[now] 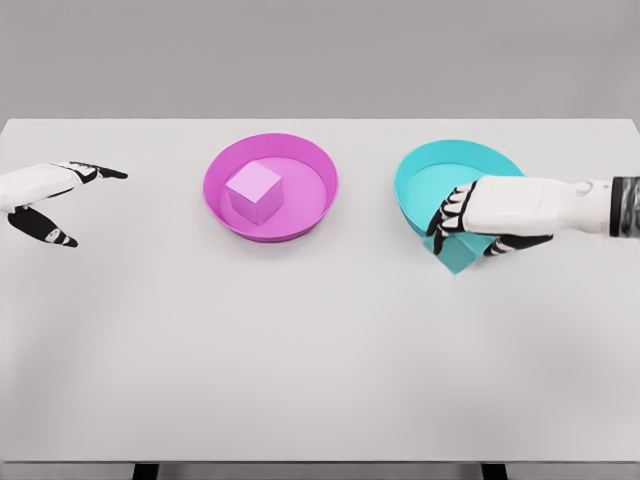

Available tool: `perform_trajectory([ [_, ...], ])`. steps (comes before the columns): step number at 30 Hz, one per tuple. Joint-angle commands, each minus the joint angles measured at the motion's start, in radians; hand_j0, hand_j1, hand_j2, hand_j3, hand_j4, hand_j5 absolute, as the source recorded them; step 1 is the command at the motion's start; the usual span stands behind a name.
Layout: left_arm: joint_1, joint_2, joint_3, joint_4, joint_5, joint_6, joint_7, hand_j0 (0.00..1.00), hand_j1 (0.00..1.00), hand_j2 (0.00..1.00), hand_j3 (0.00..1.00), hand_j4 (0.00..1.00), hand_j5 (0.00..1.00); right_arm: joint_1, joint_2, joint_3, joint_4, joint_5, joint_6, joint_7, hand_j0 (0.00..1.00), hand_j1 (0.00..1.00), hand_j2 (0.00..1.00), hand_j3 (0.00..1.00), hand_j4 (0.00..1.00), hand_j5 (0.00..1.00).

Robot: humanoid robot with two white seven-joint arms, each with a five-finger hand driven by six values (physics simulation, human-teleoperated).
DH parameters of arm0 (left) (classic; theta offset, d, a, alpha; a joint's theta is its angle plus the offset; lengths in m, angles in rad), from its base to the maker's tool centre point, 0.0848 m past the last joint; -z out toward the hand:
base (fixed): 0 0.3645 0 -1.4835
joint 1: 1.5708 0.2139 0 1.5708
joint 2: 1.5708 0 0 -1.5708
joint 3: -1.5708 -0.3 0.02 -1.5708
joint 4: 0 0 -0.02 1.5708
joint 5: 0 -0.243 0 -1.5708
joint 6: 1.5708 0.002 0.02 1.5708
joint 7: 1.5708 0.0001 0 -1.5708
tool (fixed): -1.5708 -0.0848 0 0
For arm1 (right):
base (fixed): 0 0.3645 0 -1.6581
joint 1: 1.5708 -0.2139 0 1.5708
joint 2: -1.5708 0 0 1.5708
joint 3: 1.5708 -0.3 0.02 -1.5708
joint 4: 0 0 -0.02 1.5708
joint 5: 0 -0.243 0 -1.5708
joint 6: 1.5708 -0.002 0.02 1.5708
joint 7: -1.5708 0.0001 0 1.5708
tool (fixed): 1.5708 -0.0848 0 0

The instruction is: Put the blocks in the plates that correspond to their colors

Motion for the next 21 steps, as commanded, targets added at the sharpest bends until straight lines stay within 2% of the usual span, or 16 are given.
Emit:
perform_trajectory([
  [1,0.000,0.001,0.000,0.000,0.007,0.002,0.000,1.00,1.00,1.00,1.00,1.00,1.00,0.000,0.024,-0.004,0.035,-0.012,0.001,0.000,0.60,0.60,0.60,0.60,0.60,0.60],
  [5,0.000,0.001,-0.001,0.000,0.007,0.002,0.000,1.00,1.00,1.00,1.00,1.00,1.00,-0.006,0.068,-0.004,0.094,-0.012,0.001,0.000,0.60,0.60,0.60,0.60,0.60,0.60],
  [13,-0.002,0.001,0.003,0.003,0.004,0.002,0.000,1.00,1.00,1.00,1.00,1.00,1.00,-0.026,0.097,-0.036,0.163,-0.035,0.001,0.000,0.60,0.60,0.60,0.60,0.60,0.60],
  [21,-0.002,-0.007,-0.003,0.001,0.001,0.002,-0.002,1.00,1.00,1.00,1.00,1.00,1.00,-0.025,0.182,-0.042,0.304,-0.035,0.001,0.000,0.60,0.60,0.60,0.60,0.60,0.60],
])
